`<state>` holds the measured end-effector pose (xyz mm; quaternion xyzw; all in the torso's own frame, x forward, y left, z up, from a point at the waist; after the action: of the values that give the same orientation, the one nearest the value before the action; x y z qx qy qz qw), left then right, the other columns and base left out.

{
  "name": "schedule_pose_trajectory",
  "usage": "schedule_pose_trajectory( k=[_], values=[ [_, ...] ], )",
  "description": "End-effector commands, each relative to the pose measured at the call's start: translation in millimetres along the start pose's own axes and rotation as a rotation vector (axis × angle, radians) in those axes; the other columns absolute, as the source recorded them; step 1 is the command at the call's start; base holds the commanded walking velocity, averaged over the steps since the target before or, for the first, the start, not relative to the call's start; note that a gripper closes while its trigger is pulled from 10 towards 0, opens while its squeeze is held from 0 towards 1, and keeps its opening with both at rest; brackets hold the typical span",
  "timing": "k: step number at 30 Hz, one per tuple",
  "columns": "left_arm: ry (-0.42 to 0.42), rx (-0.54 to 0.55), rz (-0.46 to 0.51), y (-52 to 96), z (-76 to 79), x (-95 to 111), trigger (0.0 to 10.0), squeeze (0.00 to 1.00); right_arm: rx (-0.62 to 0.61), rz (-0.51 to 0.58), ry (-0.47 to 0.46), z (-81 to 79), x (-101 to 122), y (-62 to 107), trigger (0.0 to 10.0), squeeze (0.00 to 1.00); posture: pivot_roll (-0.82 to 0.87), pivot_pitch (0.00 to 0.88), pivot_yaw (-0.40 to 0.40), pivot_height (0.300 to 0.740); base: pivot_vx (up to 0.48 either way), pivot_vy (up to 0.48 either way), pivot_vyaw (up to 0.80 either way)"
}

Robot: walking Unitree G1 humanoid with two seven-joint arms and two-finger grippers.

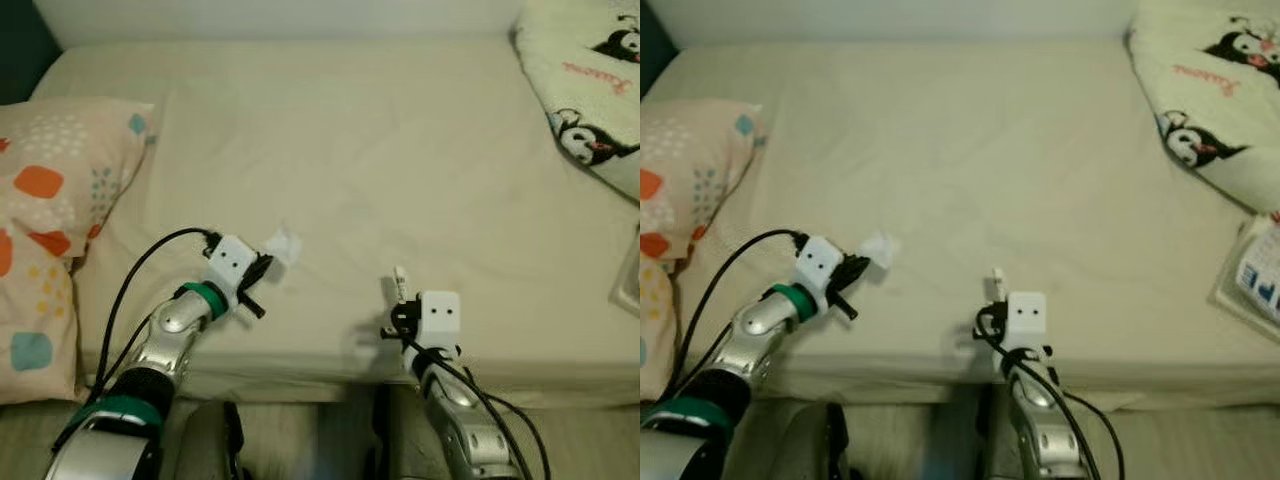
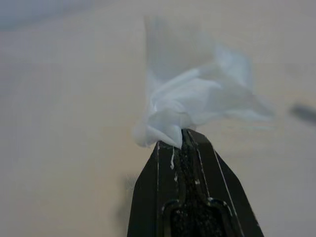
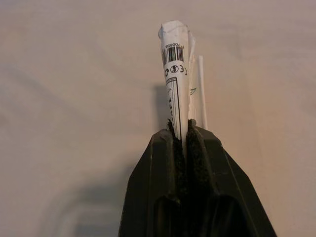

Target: Clean up the room

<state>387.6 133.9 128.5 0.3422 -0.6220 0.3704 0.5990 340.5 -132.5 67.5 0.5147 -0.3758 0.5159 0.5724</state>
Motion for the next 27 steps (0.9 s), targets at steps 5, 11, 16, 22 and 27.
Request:
schedule_pose_trajectory(
  k=[5, 11, 16, 22, 27],
  values=[
    [0.021, 0.078, 0.027, 21.4, -1.9, -7.7, 0.0, 0.0, 0.033, -0.028, -0.001, -11.2, -13.0, -1.2, 0.0, 0.0, 0.08, 0.073, 0.021, 0.593, 0.0, 0.0, 0.0],
    [0.066, 0.259, 0.096, 62.5, 3.1, -3.7, 0.0, 0.0, 0.028, 0.005, 0.012, -6.1, -14.0, 0.0, 0.0, 0.0, 0.09, 0.054, 0.008, 0.593, 0.0, 0.0, 0.0],
    [0.074, 0.373, 0.071, 78.7, 3.2, -12.1, 10.0, 0.0, 0.03, 0.047, 0.007, -7.2, -10.3, 2.2, 0.0, 0.0, 0.11, 0.041, -0.015, 0.593, 0.0, 0.0, 0.0],
    [0.111, 0.43, -0.057, 89.4, 15.6, -44.8, 10.0, 0.0, 0.064, 0.038, 0.045, -20.0, -13.9, -2.3, 10.0, 0.0, 0.13, 0.009, -0.005, 0.593, 0.0, 0.0, 0.0],
    [0.058, 0.511, -0.054, 92.9, 8.3, -39.2, 10.0, 0.0, 0.077, 0.06, 0.03, -21.1, -10.3, -6.7, 10.0, 0.0, 0.14, 0.0, -0.007, 0.598, 0.0, 0.0, 0.0]
  ],
)
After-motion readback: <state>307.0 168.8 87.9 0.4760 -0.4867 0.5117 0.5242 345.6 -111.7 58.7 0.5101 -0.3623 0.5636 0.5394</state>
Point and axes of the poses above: a point about 5 cm out from each wrist's last joint towards the gripper, its own y axis pointing back from the gripper into the wrist, its own x axis along the axis of the wrist's last joint, z = x × y, the point moved 4 cm from there along -y, pointing out of the wrist towards the gripper, and after that the axes turned 15 degrees about y, right-handed, at the moved point
